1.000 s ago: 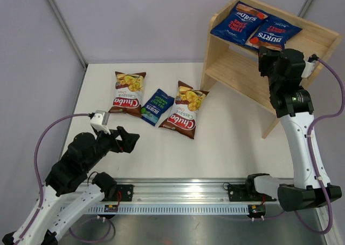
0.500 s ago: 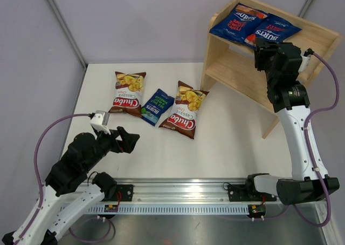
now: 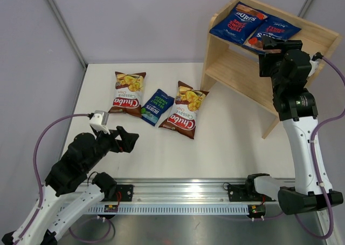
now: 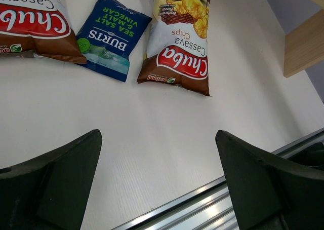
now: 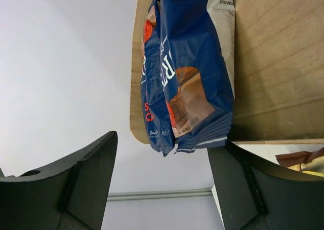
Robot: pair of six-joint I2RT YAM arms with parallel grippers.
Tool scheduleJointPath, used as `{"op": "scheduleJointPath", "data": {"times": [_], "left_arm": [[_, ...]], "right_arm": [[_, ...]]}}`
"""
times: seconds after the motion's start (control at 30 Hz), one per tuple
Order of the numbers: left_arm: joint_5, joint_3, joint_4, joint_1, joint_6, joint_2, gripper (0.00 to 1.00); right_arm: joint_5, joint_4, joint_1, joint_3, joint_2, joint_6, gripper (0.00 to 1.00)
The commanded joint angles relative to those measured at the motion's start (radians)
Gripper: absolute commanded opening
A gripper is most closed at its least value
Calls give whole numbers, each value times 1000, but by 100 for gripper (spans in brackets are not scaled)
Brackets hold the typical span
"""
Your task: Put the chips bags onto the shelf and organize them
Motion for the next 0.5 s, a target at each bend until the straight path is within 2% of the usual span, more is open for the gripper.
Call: {"op": "scheduleJointPath", "data": {"times": [0.0,0.1,0.27,0.43,0.47], "left_arm": [[-35,2,20,-5,-6,7,99],[-42,1,19,-5,-9,4,99],[-74,7,4,-5,-23,40,99],[-97,21,-10,-5,-28,88,99],[-114,21,-15,-5,-34,102,99]], "right_arm": [[-3,-82,-2,-31,-11,-26,79],[-56,-58,-1,-52,-23,-33,81],[-133,-50,-1,-57,-70,-86,99],[-170,-51,-2,-103,-152,-134,100],[-216,-41,-1,-130,-182,-170,99]]}}
